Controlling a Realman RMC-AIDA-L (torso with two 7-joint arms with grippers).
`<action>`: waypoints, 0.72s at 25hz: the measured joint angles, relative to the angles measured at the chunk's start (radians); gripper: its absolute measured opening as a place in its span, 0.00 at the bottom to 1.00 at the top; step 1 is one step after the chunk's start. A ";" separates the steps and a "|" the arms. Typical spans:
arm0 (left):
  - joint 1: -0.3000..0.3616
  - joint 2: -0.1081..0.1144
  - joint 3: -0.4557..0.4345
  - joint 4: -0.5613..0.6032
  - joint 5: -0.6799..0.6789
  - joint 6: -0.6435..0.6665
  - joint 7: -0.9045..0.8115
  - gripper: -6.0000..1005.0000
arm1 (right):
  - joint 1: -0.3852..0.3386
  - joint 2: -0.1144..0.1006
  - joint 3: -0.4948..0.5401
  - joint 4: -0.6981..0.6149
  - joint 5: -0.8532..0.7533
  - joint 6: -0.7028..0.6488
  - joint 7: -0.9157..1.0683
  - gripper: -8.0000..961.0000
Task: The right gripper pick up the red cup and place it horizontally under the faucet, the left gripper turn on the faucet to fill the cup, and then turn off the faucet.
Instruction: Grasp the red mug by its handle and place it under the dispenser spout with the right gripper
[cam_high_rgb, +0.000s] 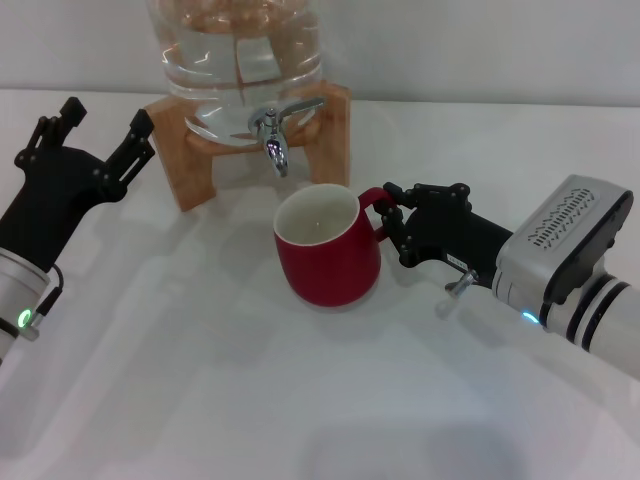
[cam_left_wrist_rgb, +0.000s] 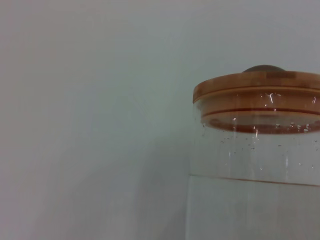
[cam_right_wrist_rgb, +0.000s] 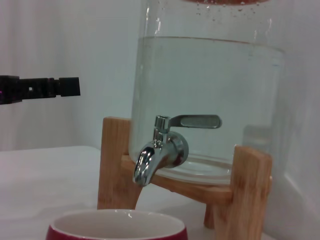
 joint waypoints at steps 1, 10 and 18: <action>0.000 0.000 0.001 0.001 0.000 0.000 0.000 0.88 | 0.001 0.000 0.000 0.001 0.000 0.001 0.000 0.15; -0.001 0.000 0.004 0.008 0.000 -0.008 -0.002 0.88 | 0.015 -0.002 0.005 0.012 0.000 0.025 0.000 0.15; -0.001 0.000 0.004 0.008 0.000 -0.016 -0.002 0.88 | 0.038 -0.003 0.003 0.030 0.000 0.072 0.017 0.15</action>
